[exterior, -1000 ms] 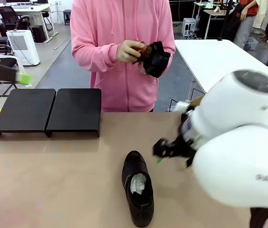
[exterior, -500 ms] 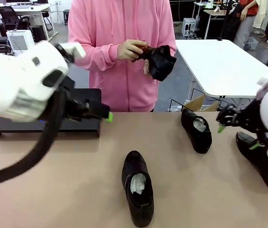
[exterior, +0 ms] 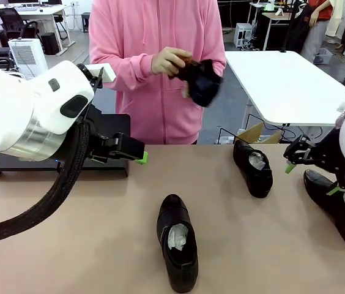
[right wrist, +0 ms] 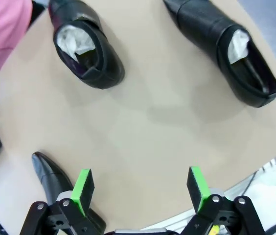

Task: Organize the shoes by placing them on the stand.
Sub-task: Place the Shoe from the middle of the table onto the Shoes Stand.

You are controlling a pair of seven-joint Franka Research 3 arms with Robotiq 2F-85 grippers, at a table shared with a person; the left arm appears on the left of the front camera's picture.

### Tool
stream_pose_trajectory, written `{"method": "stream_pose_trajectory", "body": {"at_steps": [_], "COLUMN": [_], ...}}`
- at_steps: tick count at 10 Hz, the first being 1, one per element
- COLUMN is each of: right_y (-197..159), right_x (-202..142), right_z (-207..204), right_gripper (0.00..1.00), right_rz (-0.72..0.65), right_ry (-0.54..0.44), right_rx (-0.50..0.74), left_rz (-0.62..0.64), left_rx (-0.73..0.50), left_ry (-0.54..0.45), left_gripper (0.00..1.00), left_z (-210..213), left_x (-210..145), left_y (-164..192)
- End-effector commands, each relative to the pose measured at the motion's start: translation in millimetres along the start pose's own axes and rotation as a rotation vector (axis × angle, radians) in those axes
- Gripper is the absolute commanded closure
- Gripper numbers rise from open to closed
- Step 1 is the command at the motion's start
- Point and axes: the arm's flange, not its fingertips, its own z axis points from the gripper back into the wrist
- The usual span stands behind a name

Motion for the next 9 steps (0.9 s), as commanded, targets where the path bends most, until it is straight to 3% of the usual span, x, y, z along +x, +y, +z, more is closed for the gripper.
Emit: {"method": "stream_pose_trajectory", "body": {"at_steps": [1, 4, 5, 7, 9], "right_y": [-7, -33, -43, -45, -45], "right_x": [16, 55, 61, 53, 53], "right_z": [-5, -9, -12, -17, -17], "right_gripper": [0.0, 0.0, 0.0, 0.0, 0.0], "right_rz": [-0.072, -0.187, -0.214, -0.189, -0.189], "right_ry": [0.047, 0.058, 0.067, 0.061, 0.061], "right_rx": [-0.009, -0.074, -0.071, -0.048, -0.048], "left_rz": [0.011, 0.186, 0.258, 0.326, 0.379], "left_rx": [0.019, 0.055, 0.065, 0.131, 0.166], "left_ry": [0.07, -0.007, 0.01, 0.08, 0.225], "left_gripper": [0.0, 0.0, 0.0, 0.0, 0.0], "left_z": [-17, -58, -73, -102, -136], "left_x": [-14, -31, -30, -30, -32], "left_y": [-19, -77, -95, -117, -132]}}
